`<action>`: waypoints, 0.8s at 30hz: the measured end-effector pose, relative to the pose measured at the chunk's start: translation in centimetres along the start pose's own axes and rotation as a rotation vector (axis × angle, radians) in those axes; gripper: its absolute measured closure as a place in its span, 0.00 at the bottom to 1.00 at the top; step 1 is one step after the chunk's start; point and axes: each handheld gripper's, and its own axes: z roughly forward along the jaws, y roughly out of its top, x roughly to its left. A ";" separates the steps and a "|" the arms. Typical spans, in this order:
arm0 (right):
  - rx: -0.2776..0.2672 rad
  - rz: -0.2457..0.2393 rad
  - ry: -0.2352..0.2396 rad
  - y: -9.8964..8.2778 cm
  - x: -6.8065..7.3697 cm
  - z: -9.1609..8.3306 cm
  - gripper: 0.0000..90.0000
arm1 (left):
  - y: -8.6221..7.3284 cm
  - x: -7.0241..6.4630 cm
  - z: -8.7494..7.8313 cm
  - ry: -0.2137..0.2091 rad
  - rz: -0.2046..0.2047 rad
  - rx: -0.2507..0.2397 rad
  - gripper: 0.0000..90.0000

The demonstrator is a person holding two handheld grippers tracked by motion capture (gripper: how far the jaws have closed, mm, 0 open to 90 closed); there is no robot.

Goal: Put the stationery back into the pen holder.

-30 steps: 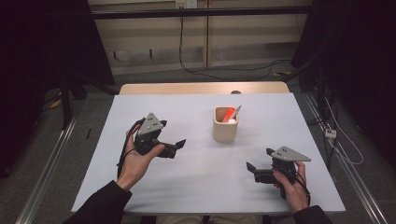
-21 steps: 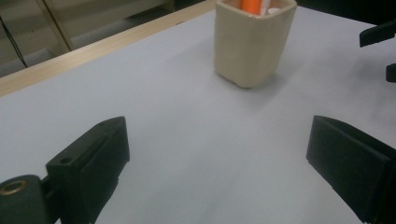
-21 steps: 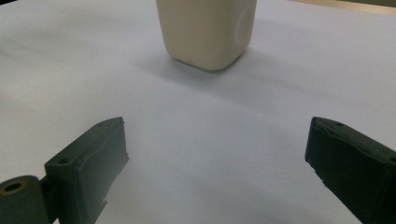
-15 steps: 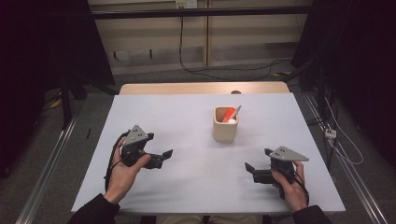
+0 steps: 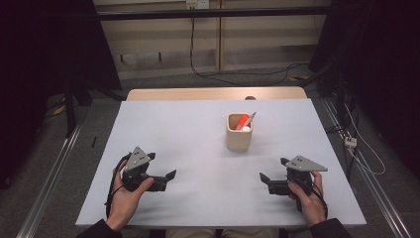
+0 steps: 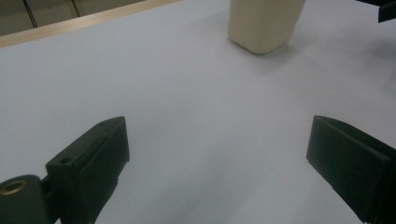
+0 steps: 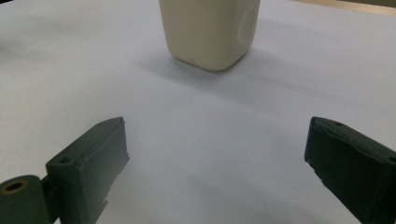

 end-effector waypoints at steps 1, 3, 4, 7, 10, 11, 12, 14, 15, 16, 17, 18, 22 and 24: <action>0.000 0.005 -0.001 0.0 0.0 0.0 0.07 | -0.1 0.0 0.0 0.002 -0.003 0.004 0.06; 0.003 0.003 0.001 0.0 0.1 0.1 0.07 | -0.4 -0.1 -0.1 0.006 0.009 0.005 0.06; 0.003 0.000 0.004 0.0 0.1 0.1 0.07 | -0.6 -0.2 -0.1 0.010 0.018 0.002 0.06; 0.003 0.002 0.004 0.0 0.1 0.1 0.07 | -1.3 -0.4 0.2 0.006 0.024 0.008 0.06; 0.006 0.000 0.005 0.0 0.1 0.2 0.07 | -1.8 -0.6 0.6 -0.014 0.035 0.019 0.06; 0.006 -0.003 0.006 0.0 0.1 0.2 0.07 | -2.0 -0.7 0.6 -0.016 0.037 0.013 0.06; 0.006 -0.003 0.006 0.0 0.1 0.2 0.07 | -2.0 -0.7 0.5 -0.012 0.032 0.012 0.06; 0.007 -0.001 0.006 -0.1 0.1 0.2 0.07 | -2.4 -0.8 0.4 0.015 0.016 -0.009 0.06; 0.007 0.002 0.003 -0.1 0.1 0.2 0.07 | -2.6 -0.9 0.4 0.017 0.008 -0.007 0.06; 0.010 -0.001 0.000 -0.1 0.1 0.2 0.07 | -2.7 -0.9 0.3 0.015 0.000 -0.009 0.06; 0.011 -0.007 -0.002 -0.1 0.2 0.2 0.07 | -2.7 -0.8 0.2 0.016 -0.001 -0.011 0.07; 0.012 -0.012 -0.006 -0.1 0.3 0.2 0.07 | -2.7 -0.8 0.1 0.017 -0.013 -0.020 0.07; 0.010 -0.024 -0.007 -0.1 0.4 0.2 0.07 | -2.7 -0.5 -0.3 0.033 -0.030 -0.045 0.07; 0.011 -0.022 -0.004 -0.1 0.4 0.2 0.07 | -2.7 -0.3 -0.3 0.031 -0.046 -0.050 0.07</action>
